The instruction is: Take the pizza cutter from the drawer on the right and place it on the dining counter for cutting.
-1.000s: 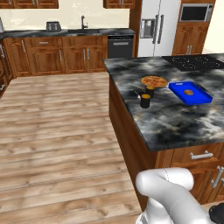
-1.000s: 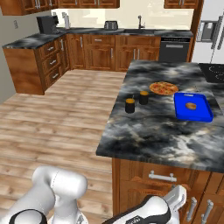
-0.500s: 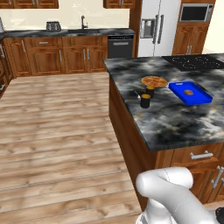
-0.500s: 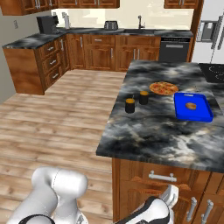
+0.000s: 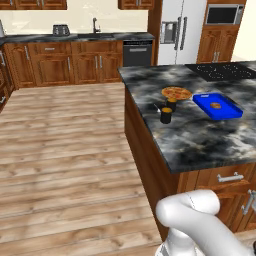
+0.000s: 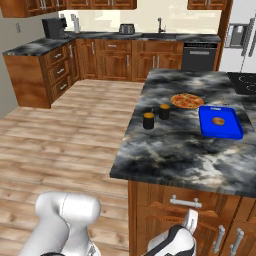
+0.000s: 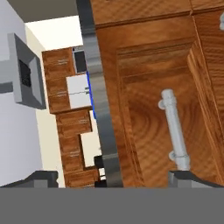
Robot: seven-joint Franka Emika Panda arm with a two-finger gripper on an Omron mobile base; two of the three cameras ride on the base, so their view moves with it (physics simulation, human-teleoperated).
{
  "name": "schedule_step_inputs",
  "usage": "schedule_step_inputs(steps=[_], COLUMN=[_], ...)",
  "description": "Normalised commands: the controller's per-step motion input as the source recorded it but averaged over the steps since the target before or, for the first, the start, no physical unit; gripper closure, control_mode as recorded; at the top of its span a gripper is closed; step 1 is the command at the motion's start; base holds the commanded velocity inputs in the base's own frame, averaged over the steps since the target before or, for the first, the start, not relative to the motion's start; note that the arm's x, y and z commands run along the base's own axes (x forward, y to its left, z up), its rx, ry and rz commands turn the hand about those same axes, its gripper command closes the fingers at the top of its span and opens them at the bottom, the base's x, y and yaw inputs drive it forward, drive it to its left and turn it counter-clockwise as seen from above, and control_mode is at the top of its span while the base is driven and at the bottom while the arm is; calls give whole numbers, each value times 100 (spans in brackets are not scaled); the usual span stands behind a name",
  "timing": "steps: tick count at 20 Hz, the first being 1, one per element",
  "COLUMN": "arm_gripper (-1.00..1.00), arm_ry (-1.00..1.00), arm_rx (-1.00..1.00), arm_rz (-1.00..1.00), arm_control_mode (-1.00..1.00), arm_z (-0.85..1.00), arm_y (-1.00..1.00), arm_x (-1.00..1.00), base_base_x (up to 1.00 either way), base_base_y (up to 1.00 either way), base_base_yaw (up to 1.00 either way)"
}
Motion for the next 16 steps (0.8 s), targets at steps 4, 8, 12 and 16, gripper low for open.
schedule_step_inputs(steps=[4,8,12,16], arm_gripper=[-100,-100,-100,-100], arm_ry=[0,0,1,5], arm_rx=[-9,-6,0,0], arm_rz=[0,0,0,0], arm_control_mode=[-100,-100,-100,-100], arm_z=[-14,-22,-12,-4], arm_y=[0,0,0,0], arm_x=[27,29,28,27], base_base_x=[0,0,0,0], base_base_y=[0,0,0,0], base_base_yaw=[0,0,0,0])
